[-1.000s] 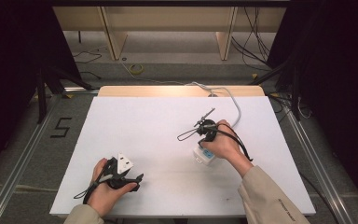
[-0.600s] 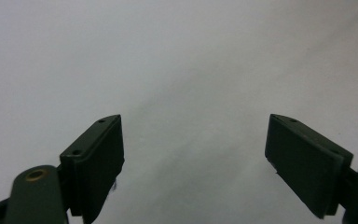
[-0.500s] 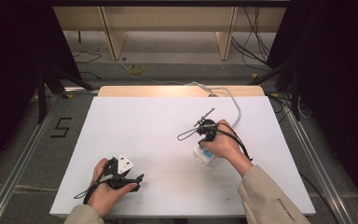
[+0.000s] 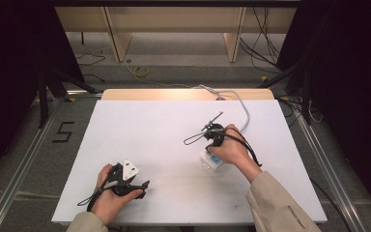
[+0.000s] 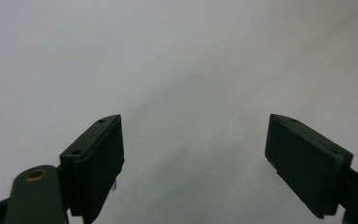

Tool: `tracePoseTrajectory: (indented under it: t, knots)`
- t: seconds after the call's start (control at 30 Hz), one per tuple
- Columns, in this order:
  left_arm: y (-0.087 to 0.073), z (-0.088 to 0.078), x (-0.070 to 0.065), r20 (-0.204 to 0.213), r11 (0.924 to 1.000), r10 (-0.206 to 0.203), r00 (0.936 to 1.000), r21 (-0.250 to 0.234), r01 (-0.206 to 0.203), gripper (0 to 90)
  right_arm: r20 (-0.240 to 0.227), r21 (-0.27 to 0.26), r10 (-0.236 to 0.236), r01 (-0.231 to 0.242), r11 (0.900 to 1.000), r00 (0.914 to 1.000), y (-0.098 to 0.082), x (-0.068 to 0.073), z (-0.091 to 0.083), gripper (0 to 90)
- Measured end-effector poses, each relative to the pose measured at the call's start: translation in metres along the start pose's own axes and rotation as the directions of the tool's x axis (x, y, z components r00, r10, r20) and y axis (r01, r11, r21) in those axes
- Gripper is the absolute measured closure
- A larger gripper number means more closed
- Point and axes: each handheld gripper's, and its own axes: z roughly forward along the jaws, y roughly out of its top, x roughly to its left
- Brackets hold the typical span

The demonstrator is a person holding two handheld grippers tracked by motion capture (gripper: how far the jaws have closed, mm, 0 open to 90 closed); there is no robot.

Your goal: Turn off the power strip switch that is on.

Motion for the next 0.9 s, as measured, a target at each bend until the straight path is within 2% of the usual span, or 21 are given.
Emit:
tracePoseTrajectory:
  t: [0.9]
  knots:
    - [-0.0002,0.0006,-0.0011,0.002,1.0000,0.003,1.0000,0.003,-0.003,19.5,-0.006,-0.021,0.005,-0.005,1.000,1.0000,-0.0026,-0.0009,-0.0003,90.0]
